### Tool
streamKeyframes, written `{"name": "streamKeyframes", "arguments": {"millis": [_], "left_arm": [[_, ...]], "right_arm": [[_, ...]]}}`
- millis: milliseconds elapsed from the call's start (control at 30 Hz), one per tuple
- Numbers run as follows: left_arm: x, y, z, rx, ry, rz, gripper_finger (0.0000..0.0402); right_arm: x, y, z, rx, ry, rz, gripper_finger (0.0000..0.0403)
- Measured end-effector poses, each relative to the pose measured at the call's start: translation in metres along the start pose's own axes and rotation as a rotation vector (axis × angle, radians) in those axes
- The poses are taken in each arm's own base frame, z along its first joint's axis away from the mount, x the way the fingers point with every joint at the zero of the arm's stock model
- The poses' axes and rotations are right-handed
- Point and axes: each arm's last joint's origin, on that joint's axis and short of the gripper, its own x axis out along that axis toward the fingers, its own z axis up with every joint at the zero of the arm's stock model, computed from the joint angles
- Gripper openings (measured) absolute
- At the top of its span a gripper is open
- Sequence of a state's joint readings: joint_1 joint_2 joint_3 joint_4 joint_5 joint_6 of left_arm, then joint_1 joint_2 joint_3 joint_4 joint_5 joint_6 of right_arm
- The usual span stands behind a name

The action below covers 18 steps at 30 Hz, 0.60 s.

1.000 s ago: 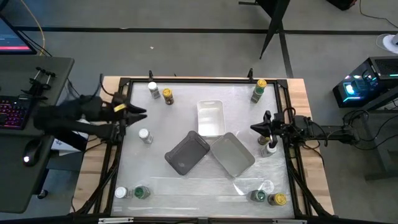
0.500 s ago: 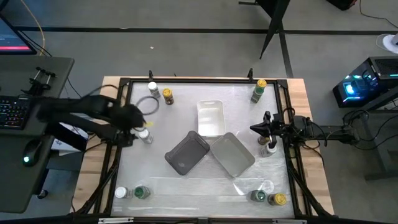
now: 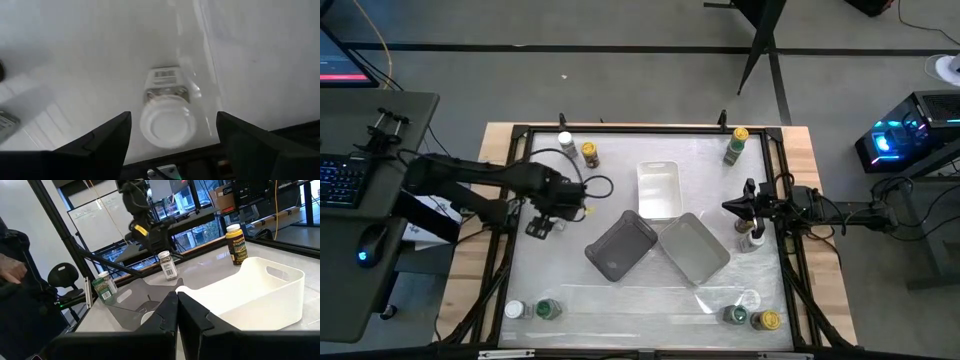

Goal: Sort spices by type
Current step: Put the white seasoning bottle into the black bin

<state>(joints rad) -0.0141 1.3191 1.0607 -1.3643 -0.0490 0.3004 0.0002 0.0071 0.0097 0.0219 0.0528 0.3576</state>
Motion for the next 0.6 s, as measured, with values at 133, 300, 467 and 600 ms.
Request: {"name": "streamKeyframes", "arguments": {"millis": [133, 300, 467, 600], "left_arm": [[0.008, 0.013, 0.003, -0.046, 0.042, -0.018, 0.0280], [0.008, 0.017, 0.001, -0.064, 0.013, -0.066, 0.0280], [0.006, 0.017, 0.002, -0.018, -0.019, -0.057, 0.0280], [0.015, 0.012, -0.001, 0.029, 0.027, -0.059, 0.0280]], "right_arm": [[0.000, 0.000, 0.000, 0.000, 0.000, 0.000, 0.0001], [0.000, 0.000, 0.000, 0.000, 0.000, 0.000, 0.0001], [0.000, 0.000, 0.000, 0.000, 0.000, 0.000, 0.0001], [0.000, 0.000, 0.000, 0.000, 0.000, 0.000, 0.0001]]}}
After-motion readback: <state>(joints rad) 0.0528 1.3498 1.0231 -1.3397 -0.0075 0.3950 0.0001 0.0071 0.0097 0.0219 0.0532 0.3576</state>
